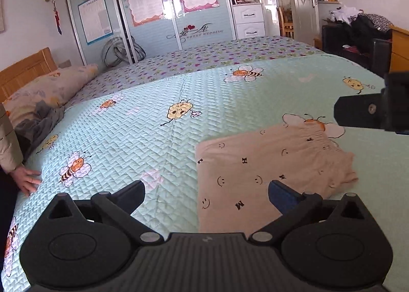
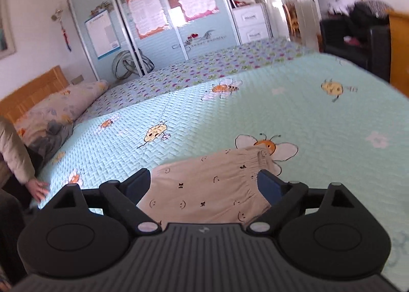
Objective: Fold clothes
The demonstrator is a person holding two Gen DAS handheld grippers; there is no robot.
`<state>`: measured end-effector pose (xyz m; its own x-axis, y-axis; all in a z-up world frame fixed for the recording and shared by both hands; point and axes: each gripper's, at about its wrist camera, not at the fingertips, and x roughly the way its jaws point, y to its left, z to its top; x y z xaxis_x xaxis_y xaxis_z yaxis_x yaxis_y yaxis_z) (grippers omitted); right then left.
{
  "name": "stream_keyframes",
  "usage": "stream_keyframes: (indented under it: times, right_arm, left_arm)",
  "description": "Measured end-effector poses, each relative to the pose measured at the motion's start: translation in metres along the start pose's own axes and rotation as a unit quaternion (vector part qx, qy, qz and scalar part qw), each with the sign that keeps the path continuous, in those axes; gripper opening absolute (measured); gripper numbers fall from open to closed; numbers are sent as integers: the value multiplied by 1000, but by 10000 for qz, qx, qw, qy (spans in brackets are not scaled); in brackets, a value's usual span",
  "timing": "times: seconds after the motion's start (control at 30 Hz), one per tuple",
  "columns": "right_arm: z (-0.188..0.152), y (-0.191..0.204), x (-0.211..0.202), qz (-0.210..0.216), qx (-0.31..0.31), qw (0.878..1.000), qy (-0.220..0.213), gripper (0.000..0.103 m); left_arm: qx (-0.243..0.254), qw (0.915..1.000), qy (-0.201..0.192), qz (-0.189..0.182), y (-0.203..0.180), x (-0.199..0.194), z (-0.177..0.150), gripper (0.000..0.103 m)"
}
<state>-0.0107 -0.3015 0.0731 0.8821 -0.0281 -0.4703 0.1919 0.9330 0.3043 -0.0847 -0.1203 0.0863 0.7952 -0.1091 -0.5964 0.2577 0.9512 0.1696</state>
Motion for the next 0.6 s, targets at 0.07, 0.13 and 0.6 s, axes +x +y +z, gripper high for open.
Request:
stream_keyframes:
  times: [0.07, 0.13, 0.6]
  right_arm:
    - [4, 1, -11, 116, 11, 9999, -76, 89]
    - [7, 2, -23, 100, 13, 9999, -132, 89]
    - [6, 25, -28, -183, -248, 9995, 87, 89]
  left_arm:
    - [-132, 9996, 52, -226, 6, -13, 2, 102]
    - [-294, 9988, -4, -386, 14, -25, 1, 102]
    - [-600, 9981, 94, -73, 26, -48, 0, 102]
